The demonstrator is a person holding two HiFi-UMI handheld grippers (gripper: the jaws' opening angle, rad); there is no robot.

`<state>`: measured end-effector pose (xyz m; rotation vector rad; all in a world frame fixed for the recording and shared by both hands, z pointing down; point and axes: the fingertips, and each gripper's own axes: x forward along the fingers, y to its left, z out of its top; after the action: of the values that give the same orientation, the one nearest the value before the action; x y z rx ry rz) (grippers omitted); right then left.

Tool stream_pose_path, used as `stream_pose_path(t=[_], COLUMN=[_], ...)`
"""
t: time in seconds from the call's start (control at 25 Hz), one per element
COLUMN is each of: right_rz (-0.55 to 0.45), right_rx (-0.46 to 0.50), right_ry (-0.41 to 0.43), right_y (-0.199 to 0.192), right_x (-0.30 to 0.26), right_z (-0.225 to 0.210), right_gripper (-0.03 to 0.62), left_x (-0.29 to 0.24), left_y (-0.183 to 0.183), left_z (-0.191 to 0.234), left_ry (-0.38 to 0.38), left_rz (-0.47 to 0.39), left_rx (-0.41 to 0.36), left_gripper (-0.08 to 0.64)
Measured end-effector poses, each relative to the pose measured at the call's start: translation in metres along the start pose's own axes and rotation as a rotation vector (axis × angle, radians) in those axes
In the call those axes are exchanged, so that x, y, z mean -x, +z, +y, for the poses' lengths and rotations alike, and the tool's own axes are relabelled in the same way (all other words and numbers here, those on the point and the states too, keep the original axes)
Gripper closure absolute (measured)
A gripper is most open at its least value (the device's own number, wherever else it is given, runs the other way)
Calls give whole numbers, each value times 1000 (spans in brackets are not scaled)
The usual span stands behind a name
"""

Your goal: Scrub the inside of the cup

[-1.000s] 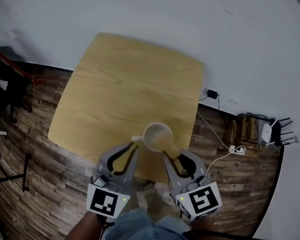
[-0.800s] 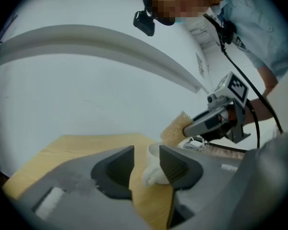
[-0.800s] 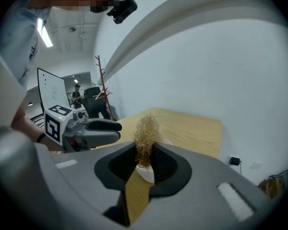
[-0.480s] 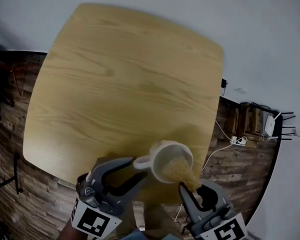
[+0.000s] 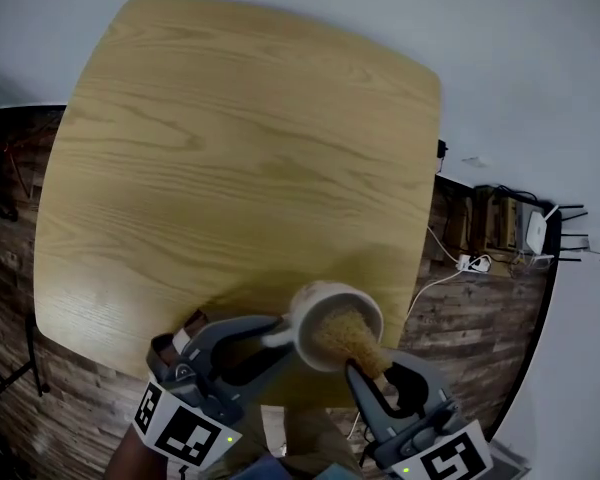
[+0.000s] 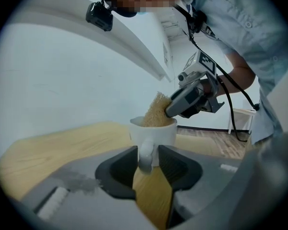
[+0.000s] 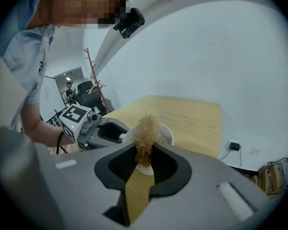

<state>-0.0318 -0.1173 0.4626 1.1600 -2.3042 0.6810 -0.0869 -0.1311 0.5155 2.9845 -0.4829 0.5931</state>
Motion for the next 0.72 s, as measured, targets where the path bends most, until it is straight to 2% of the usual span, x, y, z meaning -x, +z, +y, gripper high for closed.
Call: stream_pose_path(t=[0.2, 0.32, 0.52, 0.72], right_rz=[24, 28, 30, 20], right_rx=[-17, -26, -41, 11], right_ry=[-2, 2, 24, 66], right_y=[-5, -7, -9, -6], right_x=[-6, -5, 0, 0], right_z=[-3, -6, -9, -14], right_gripper=[517, 517, 517, 517], left_x=[-5, -7, -11, -16], left_y=[-9, -9, -8, -7], left_z=[0, -2, -5, -5], left_ry=[-21, -50, -89, -122], left_rz=[70, 119, 240, 339], left_rx=[-41, -39, -95, -154], left_gripper=[476, 480, 489, 489])
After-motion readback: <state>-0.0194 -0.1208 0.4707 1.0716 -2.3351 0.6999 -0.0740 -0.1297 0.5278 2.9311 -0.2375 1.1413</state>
